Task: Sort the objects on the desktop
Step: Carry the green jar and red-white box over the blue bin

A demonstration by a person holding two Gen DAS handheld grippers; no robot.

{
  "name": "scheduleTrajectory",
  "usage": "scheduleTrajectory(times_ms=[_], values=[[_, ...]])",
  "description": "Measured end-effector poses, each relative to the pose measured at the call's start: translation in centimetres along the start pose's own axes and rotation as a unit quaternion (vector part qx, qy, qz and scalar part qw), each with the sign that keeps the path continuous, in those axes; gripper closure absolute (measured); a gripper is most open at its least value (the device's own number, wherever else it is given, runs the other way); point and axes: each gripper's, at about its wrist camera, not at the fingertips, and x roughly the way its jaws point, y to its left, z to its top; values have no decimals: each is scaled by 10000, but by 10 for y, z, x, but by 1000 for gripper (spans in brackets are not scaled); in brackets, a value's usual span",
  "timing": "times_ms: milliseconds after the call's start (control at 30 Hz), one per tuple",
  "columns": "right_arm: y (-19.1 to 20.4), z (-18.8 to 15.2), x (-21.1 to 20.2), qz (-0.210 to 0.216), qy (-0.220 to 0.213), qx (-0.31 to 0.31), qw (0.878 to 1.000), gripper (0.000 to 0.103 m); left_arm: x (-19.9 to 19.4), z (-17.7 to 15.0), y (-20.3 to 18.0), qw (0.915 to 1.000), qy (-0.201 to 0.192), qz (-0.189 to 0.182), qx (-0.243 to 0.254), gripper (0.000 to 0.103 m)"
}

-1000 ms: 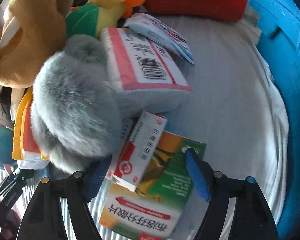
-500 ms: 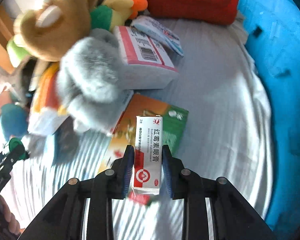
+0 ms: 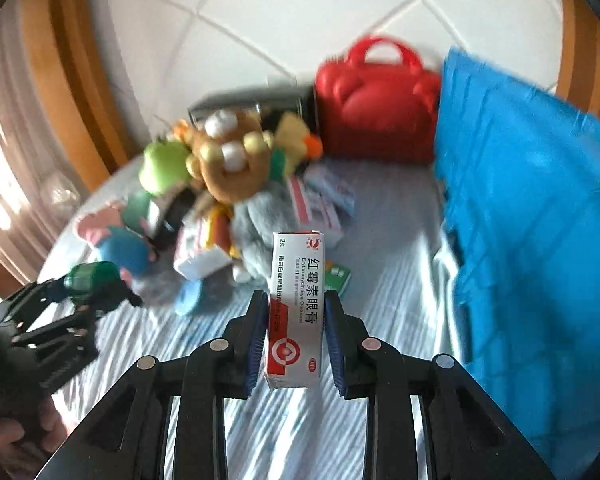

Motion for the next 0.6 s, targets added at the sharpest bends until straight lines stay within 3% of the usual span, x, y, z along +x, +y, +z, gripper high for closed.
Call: scheduleTrajectory(times_ms=[367, 500, 600], values=[[-57, 0, -126, -78, -1030, 39, 9946, 75, -66, 32, -105, 9915, -922, -678, 617, 52], [-95, 0, -165, -532, -1395, 116, 9887, 75, -88, 48, -149, 9843, -1253, -946, 811, 52], [-135, -1, -181, -1040, -1362, 182, 9850, 75, -103, 63, -189, 9783, -1376, -1214, 966, 52]])
